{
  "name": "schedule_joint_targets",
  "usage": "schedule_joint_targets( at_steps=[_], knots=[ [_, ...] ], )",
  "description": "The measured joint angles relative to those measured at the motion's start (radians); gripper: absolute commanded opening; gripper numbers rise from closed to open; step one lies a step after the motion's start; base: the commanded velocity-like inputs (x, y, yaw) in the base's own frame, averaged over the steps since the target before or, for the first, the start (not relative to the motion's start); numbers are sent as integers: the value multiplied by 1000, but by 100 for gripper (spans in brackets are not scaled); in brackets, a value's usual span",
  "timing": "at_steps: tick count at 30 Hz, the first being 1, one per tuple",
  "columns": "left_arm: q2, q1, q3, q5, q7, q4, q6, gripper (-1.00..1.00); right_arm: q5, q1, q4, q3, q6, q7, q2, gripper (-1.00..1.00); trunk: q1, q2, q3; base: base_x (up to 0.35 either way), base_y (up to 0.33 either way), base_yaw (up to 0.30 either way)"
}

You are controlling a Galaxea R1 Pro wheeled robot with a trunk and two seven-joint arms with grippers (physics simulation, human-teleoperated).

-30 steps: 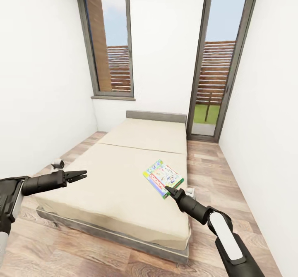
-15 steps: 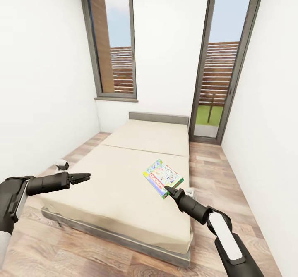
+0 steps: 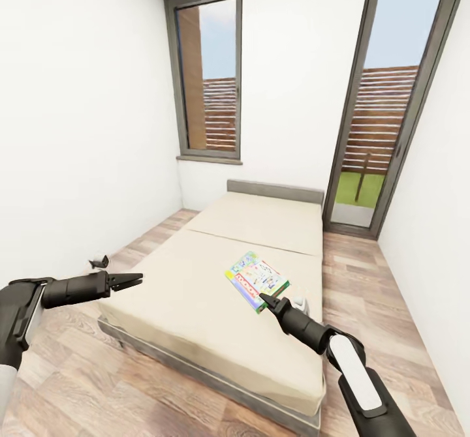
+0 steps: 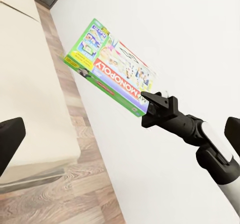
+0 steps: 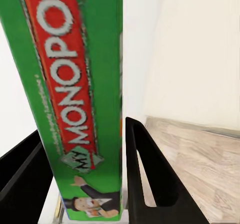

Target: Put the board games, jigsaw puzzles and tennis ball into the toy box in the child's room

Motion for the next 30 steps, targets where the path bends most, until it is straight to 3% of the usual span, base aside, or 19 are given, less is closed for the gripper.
schedule_joint_targets(
  at_steps=[5,12,30],
  knots=[
    [0,0,0,0,0,0,0,100,4,0,1,1,0,-1,1,-100,-19,35,19,0,0,264],
    [0,0,0,0,0,1,-2,100,66,0,2,-1,-1,-1,11,-100,-46,84,46,0,0,264],
    [0,0,0,0,0,1,-4,100,73,0,3,0,-2,0,15,-100,-115,210,115,0,0,264]
  ],
)
